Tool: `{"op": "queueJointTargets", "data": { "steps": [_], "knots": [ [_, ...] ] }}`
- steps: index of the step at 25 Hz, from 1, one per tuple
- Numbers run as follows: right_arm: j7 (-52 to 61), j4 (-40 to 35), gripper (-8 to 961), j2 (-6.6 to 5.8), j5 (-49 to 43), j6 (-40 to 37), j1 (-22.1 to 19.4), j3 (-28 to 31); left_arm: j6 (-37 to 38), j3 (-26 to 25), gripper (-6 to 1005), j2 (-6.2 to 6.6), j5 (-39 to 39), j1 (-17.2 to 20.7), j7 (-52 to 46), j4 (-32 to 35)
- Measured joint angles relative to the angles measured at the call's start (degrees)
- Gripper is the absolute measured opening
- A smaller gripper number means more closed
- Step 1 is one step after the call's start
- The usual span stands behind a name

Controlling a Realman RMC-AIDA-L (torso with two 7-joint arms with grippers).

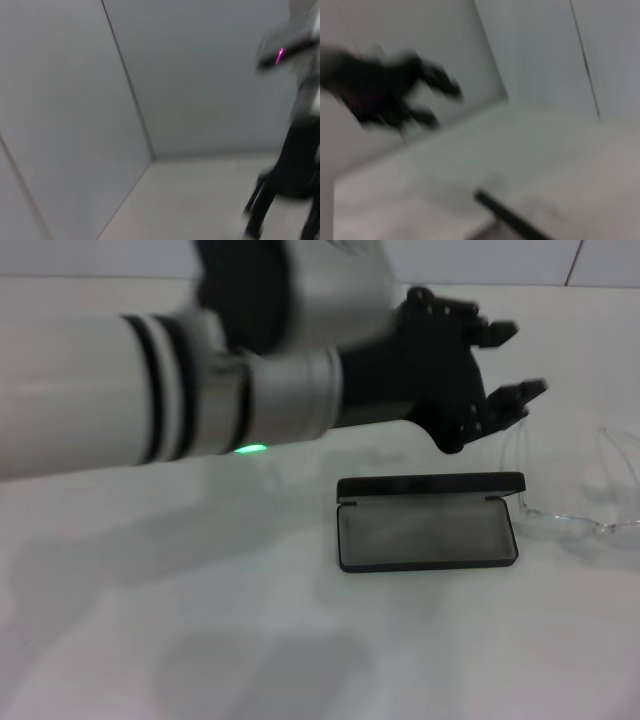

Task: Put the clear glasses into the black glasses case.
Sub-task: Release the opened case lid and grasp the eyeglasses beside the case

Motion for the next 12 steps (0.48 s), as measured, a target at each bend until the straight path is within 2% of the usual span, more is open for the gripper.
{"op": "queueJointTargets", "data": {
  "steps": [2, 4, 7, 8, 9, 10, 12],
  "knots": [
    [1.03, 4.78, 870, 0.19, -8.02, 0.0, 4.48, -0.06, 1.49, -2.71, 444, 0.04, -10.49, 2.04, 5.34, -0.92],
    [1.32, 6.41, 870, 0.21, -12.57, 0.0, 7.99, -0.12, 3.51, -5.55, 443, -0.04, -21.39, 4.92, 11.52, -3.47],
    [2.03, 6.93, 869, -0.18, -20.36, 0.19, 13.48, -0.16, 4.35, -6.85, 442, -0.07, -24.38, 5.99, 13.3, -5.34],
    [2.03, 6.93, 869, -0.18, -20.36, 0.19, 13.48, -0.16, 4.59, -7.42, 442, -0.08, -25.33, 6.3, 13.61, -6.4],
    [2.52, 6.97, 869, -0.13, -26.82, 1.03, 17.74, -0.17, 4.76, -8.08, 441, -0.08, -25.85, 6.39, 13.68, -7.59],
    [2.53, 7.03, 869, 0.09, -28.07, 1.48, 18.62, -0.18, 4.91, -8.63, 440, -0.07, -26.53, 6.42, 13.84, -8.9],
    [2.6, 7.21, 869, 1.28, -31.47, 3.33, 21.5, -0.19, 5.21, -9.68, 439, -0.06, -27.8, 6.35, 14.68, -11.48]
  ]
}}
